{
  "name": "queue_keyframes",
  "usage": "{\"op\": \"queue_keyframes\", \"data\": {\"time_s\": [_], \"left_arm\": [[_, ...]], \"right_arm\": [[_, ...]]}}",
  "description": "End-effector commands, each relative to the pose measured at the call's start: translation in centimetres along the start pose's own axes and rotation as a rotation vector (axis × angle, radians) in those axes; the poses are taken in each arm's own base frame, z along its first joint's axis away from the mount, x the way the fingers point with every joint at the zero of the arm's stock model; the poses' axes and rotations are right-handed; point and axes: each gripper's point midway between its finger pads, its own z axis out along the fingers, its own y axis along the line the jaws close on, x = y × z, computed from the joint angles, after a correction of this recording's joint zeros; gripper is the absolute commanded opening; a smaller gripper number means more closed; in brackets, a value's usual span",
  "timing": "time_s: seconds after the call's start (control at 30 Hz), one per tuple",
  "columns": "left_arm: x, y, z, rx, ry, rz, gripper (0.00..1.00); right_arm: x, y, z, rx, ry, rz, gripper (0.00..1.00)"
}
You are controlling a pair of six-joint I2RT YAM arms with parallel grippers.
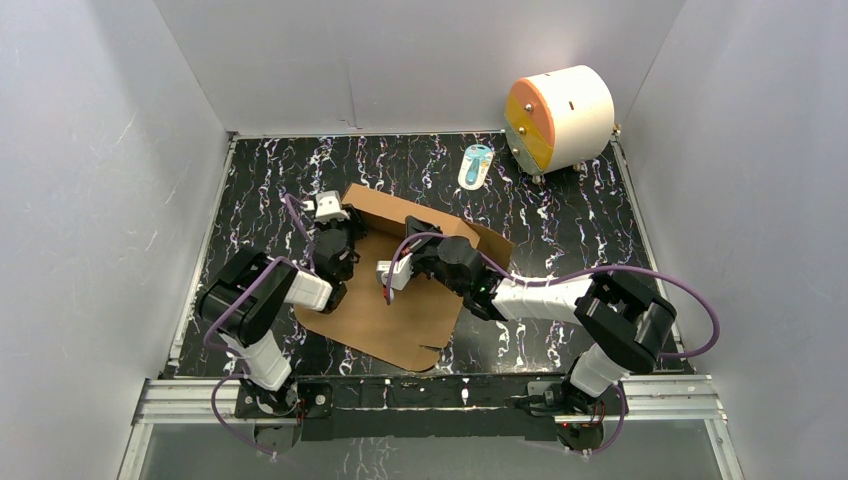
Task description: Fold the paper box
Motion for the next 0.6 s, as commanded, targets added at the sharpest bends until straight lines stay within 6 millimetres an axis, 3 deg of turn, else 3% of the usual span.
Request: {"op": "queue_keyframes", "data": {"time_s": [0.0, 0.27, 0.4, 0.57], "left_arm": [[-2.4, 2.9, 0.9, -0.217, -0.113, -0.017, 0.36], [-2.6, 6.0, -0.6, -0.400, -0.139, -0.022, 0.33], [-3.7, 6.6, -0.9, -0.453, -0.158, 0.005, 0.33], [-3.3, 6.8, -1.3, -0.473, -0.146, 0.033, 0.36]], "right_arm": [[-0.9, 2.0, -0.3, -0.062, -0.042, 0.041, 0.00], [-1.0, 1.3, -0.4, -0.036, -0.046, 0.059, 0.00], [-1.2, 0.6, -0.4, -0.017, -0.050, 0.073, 0.00], [-1.2, 0.3, -0.3, -0.008, -0.053, 0.077, 0.00]]}}
